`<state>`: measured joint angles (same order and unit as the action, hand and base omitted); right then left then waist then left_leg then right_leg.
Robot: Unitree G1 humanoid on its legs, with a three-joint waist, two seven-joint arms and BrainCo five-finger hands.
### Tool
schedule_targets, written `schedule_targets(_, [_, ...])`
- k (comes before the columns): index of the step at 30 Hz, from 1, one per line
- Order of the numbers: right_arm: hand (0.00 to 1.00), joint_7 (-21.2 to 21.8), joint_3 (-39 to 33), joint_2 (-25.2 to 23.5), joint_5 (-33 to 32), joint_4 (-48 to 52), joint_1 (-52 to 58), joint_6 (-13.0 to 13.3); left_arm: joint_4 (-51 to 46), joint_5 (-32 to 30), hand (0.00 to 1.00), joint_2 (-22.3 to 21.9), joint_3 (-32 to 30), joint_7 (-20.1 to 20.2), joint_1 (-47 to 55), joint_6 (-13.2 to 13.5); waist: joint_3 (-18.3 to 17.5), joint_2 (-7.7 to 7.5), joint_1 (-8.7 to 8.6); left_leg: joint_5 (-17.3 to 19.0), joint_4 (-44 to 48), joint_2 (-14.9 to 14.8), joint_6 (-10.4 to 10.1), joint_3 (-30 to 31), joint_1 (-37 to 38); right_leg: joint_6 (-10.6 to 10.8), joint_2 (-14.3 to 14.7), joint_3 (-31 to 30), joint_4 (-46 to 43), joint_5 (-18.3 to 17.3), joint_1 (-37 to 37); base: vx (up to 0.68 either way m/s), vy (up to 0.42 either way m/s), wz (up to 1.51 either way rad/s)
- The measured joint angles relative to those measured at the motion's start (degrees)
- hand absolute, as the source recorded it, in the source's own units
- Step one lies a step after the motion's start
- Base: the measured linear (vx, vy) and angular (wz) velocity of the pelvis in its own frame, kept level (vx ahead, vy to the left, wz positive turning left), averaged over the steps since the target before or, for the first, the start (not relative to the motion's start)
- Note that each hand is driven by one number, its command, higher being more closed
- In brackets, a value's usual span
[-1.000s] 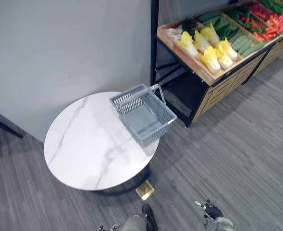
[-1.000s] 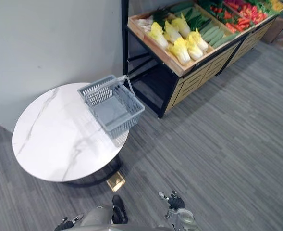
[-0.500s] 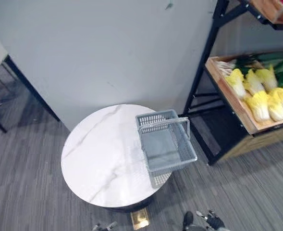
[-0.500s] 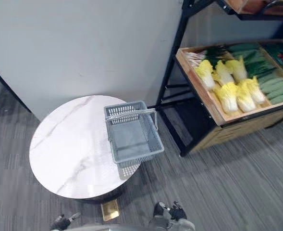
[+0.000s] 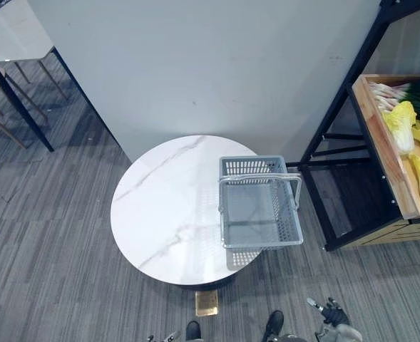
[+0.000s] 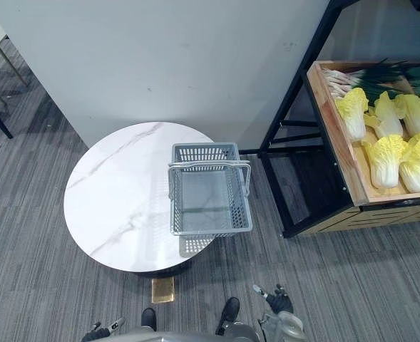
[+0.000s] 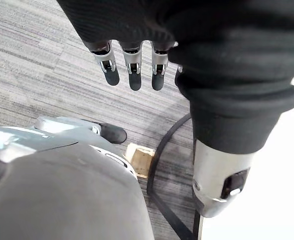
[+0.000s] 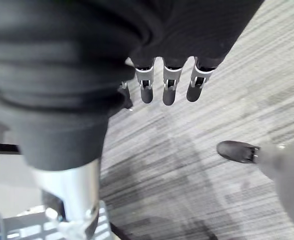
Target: Pick vegetable in the basket
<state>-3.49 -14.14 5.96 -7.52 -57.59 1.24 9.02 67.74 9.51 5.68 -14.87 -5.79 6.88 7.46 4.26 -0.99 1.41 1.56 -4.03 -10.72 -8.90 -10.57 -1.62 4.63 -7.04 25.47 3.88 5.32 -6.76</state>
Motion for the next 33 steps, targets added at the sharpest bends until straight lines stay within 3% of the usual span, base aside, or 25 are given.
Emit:
schedule_targets(3, [0.0, -1.6, 1.4, 2.0, 5.3, 13.5, 2.4, -0.1, 0.0, -1.7, 0.0, 1.0, 1.6, -0.4, 0.3, 0.0, -0.5, -0.73, -0.88, 0.0, -0.5, 1.1, 0.2, -1.6, 0.0, 0.4, -0.9, -1.3, 0.6, 1.0, -0.8, -0.03, 0.048, -0.22])
schedule_targets(7, [0.0, -2.5, 1.6, 11.2, 19.8, 33.8, 3.2, 0.0, -0.2, -4.3, 0.0, 2.3, 4.5, -0.1, 0.3, 0.4, -0.9, -1.42, -1.67, 0.0, -0.9, 2.6, 0.9, -3.3, 0.0, 1.1, -2.3, -3.2, 1.1, 2.4, -1.9, 0.0, 0.046, -0.18])
schedule_targets(10, [0.0, -3.3, 1.9, 16.2, 27.5, 43.3, 1.6, 0.5, -0.5, -5.9, 0.0, 3.0, 5.7, 0.8, 0.3, 0.8, -1.2, -2.04, -1.86, 0.0, -0.9, 3.1, 0.9, -3.5, 0.1, 1.3, -2.7, -3.4, 1.1, 2.9, -1.9, 0.01, 0.012, -0.01])
schedule_targets(14, [0.0, -3.5, 7.4, 18.6, 31.7, 48.6, -3.8, 1.4, -0.5, -5.9, 0.0, 3.4, 6.0, 1.8, 0.4, 0.8, -1.5, -2.62, -1.47, 0.0, -0.8, 3.1, 0.9, -3.6, 0.7, 1.3, -2.8, -3.4, 0.8, 2.9, -1.8, 0.01, -0.001, 0.0])
schedule_targets(18, [0.0, -3.1, 16.5, 19.9, 32.3, 49.2, -9.8, 1.7, -0.6, -6.0, 0.0, 3.4, 6.1, 1.9, 0.3, 0.8, -1.5, -2.73, -0.8, -0.1, -0.7, 3.1, 1.0, -2.9, 0.0, 1.3, -2.9, -2.7, 0.8, 2.9, -1.6, -0.01, -0.016, 0.09])
schedule_targets(23, [0.0, 0.0, 28.9, 21.5, 32.3, 46.4, -21.6, 1.9, -0.8, -5.8, 0.0, 3.4, 6.1, 2.1, 0.3, 0.7, -1.4, -3.08, 1.09, -0.5, -0.6, 3.2, 1.6, -1.1, -1.0, 1.3, -3.1, -0.8, 0.8, 2.9, -1.3, 0.0, -0.01, 0.18])
schedule_targets(25, [0.0, 1.3, 33.3, 21.3, 32.3, 41.3, -28.4, 2.3, -2.2, -5.5, 0.0, 3.4, 6.0, 2.2, 0.3, 0.6, -0.7, -3.91, 2.61, -0.8, -0.1, 3.4, 1.9, -0.1, -1.3, 1.3, -3.0, -0.2, 0.8, 2.9, -1.2, 0.03, -0.001, 0.23])
schedule_targets(27, [0.0, 1.6, 35.9, 20.8, 32.3, 36.9, -32.5, 2.3, -2.8, -5.3, 0.0, 3.4, 5.9, 2.1, 0.3, 0.6, -0.1, -4.54, 4.07, -0.8, 0.2, 3.4, 1.9, 0.6, -1.7, 1.3, -3.0, 0.5, 0.9, 2.9, -1.0, 0.02, -0.006, 0.2])
schedule_targets(33, [0.0, 2.3, 39.5, 19.4, 33.5, 22.6, -42.5, 1.3, -4.1, -3.8, 0.0, 3.4, 5.3, 1.6, 0.1, 0.6, 3.2, -5.8, 5.87, -1.7, 0.2, 4.1, 2.4, 3.5, -3.6, 1.3, -3.7, 3.2, 0.9, 3.0, -1.0, 0.01, 0.009, 0.24])
